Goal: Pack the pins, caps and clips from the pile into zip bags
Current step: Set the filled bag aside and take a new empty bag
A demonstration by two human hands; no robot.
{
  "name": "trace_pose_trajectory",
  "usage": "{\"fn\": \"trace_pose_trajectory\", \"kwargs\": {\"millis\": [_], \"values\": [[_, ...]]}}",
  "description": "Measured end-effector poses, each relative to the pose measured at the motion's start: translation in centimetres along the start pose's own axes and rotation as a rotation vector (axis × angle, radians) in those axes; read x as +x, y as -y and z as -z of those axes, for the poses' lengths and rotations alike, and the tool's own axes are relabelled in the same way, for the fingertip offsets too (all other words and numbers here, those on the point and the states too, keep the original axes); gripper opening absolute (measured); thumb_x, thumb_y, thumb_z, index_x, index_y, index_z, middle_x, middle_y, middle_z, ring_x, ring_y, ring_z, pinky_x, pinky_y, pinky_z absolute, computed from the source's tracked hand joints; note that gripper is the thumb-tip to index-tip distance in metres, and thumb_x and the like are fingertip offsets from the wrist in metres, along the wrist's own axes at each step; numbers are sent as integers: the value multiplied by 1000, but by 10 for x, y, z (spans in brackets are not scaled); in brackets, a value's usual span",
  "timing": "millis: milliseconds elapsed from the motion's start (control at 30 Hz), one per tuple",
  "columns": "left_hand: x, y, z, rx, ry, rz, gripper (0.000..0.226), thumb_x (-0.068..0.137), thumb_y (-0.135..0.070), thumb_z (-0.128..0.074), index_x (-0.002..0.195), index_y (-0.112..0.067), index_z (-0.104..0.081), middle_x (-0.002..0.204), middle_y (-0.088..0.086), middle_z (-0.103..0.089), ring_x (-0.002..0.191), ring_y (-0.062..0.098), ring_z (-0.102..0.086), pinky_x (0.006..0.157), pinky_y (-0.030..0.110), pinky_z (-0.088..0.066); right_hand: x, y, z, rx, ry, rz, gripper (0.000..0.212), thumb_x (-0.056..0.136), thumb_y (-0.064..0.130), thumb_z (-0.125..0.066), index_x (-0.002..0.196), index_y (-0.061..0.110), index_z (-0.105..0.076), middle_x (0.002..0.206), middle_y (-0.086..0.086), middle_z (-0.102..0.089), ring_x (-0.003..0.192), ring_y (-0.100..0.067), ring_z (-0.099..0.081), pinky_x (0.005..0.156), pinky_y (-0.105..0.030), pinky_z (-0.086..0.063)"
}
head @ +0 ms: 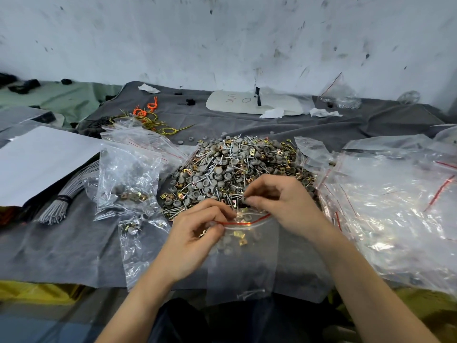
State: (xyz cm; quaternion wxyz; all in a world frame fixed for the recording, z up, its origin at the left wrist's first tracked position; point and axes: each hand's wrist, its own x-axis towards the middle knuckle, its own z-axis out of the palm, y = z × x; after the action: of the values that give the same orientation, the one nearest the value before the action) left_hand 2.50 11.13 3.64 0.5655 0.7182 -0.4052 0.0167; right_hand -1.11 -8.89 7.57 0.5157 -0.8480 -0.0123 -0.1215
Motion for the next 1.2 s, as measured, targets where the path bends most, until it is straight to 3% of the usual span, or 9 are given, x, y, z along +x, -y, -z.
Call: {"fn": "trace_pose_trajectory", "kwargs": {"millis": [100, 200, 333, 433, 533, 633, 800, 1067, 1200], "values": [[0, 8, 0, 28, -6, 25, 24, 80, -26, -49, 71, -8, -63, 100, 0, -69, 95, 7, -62, 81, 19, -46, 11, -36, -8, -155, -38, -136, 16, 84, 3, -69, 85, 19, -70, 88, 3, -71, 84, -14, -65, 79, -26, -50], [-2, 18, -3, 105, -35, 52, 34, 82, -29, -47, 74, -2, -65, 99, -4, -68, 94, 4, -61, 80, 18, -46, 10, -70, -14, -321, -91, -230, 11, 88, 9, -65, 96, 13, -72, 95, 3, -66, 91, -9, -55, 77, -18, -38], [-6, 25, -7, 129, -67, 74, 15, 87, -27, -51, 76, -25, -60, 99, -6, -66, 82, 5, -60, 63, 16, -42, -1, -84, -21, -295, -255, -134, 11, 89, 8, -64, 92, 15, -72, 86, 10, -64, 80, 3, -54, 69, 3, -33], [-9, 26, -9, 94, -59, 98, 17, 85, -32, -48, 75, -25, -60, 102, -4, -67, 87, 12, -62, 67, 19, -45, -3, -85, -16, -258, -322, -108, 14, 89, 7, -63, 93, 16, -73, 88, 11, -66, 81, 9, -54, 72, 4, -33], [-11, 25, -10, 48, -45, 92, 23, 82, -28, -47, 70, -16, -62, 99, 2, -67, 89, 8, -63, 74, 12, -44, 7, -78, -11, -265, -234, -77, 13, 88, 9, -66, 94, 16, -74, 91, 7, -67, 85, -4, -59, 74, 0, -36], [-10, 22, -13, 36, -62, 75, 25, 79, -27, -47, 65, -10, -59, 95, 5, -68, 89, 7, -62, 77, 13, -44, 29, -68, -19, -364, -87, -9, 15, 87, 12, -68, 101, 16, -74, 103, 1, -67, 93, -11, -58, 85, -17, -41], [-6, 16, -8, 10, -128, 68, 18, 76, -28, -46, 65, -17, -56, 92, 3, -68, 89, 9, -61, 77, 18, -44, 56, -63, -35, -648, 76, 40, 21, 88, 21, -68, 108, 16, -69, 108, -1, -60, 103, -18, -54, 92, -33, -44], [-1, 13, -2, 11, -132, 65, 20, 76, -28, -45, 66, -15, -56, 91, 5, -68, 88, 13, -61, 73, 25, -44, 61, -61, -39, -763, 142, 80, 7, 89, 17, -62, 96, 15, -61, 106, -1, -53, 103, -18, -50, 79, -30, -43], [1, 14, -1, 19, -111, 54, 26, 78, -26, -46, 65, -6, -56, 91, 4, -69, 87, 6, -61, 76, 20, -44, 53, -53, -28, -390, -53, 11, 7, 88, 13, -66, 92, 16, -61, 91, 8, -58, 81, -6, -55, 81, -25, -50]]}}
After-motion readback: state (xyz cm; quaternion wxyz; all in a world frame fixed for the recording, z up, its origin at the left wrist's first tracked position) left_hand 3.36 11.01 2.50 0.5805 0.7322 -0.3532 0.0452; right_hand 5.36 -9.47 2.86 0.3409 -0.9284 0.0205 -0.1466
